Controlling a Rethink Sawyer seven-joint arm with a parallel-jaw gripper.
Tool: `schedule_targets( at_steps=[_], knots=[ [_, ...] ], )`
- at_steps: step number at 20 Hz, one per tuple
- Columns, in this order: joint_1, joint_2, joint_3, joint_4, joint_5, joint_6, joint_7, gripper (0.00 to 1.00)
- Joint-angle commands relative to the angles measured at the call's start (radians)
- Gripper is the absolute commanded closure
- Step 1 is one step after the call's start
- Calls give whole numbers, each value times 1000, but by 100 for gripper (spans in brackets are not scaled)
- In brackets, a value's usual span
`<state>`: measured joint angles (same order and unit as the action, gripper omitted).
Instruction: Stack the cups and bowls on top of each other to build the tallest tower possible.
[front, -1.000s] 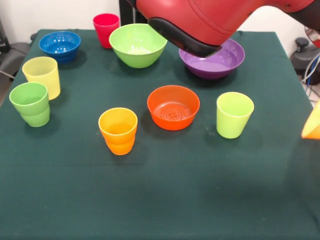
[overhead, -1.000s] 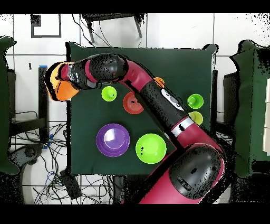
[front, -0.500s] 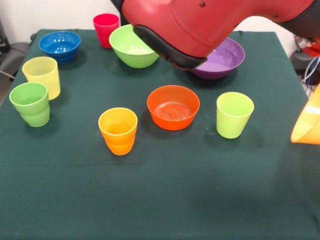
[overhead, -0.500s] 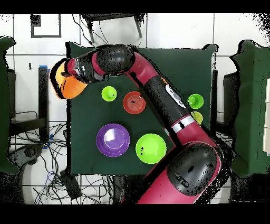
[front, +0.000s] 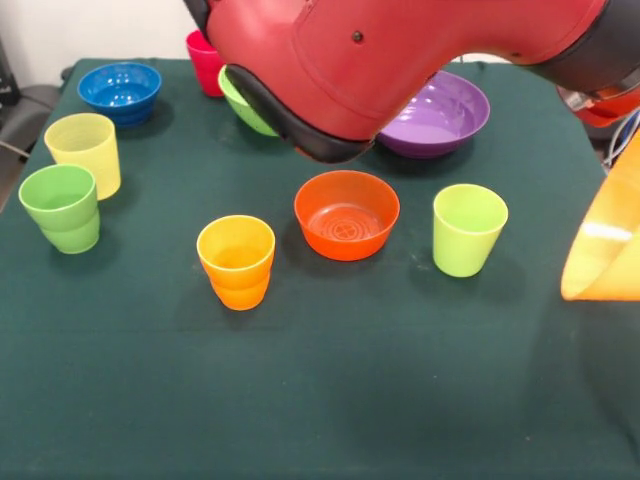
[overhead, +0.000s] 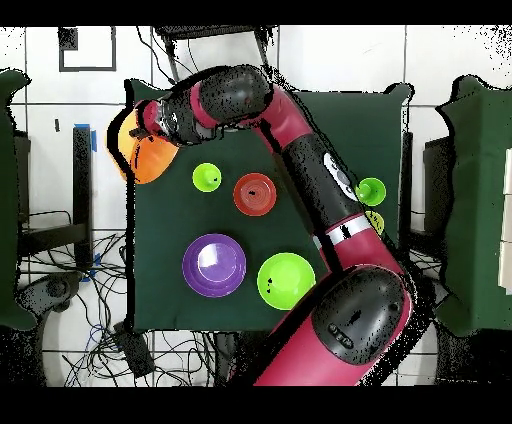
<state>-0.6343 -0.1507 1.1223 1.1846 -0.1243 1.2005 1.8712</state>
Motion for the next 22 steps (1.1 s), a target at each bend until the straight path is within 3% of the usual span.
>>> schedule_targets(
  at_steps=[1,12,16,22],
  knots=[
    [34,45,-43,-146,-79,159,-430,100],
    [79,74,-39,-259,-43,243,-452,100],
    [115,92,-47,-353,-53,303,-480,100],
    [175,131,-36,-559,-74,470,-535,100]
  ],
)
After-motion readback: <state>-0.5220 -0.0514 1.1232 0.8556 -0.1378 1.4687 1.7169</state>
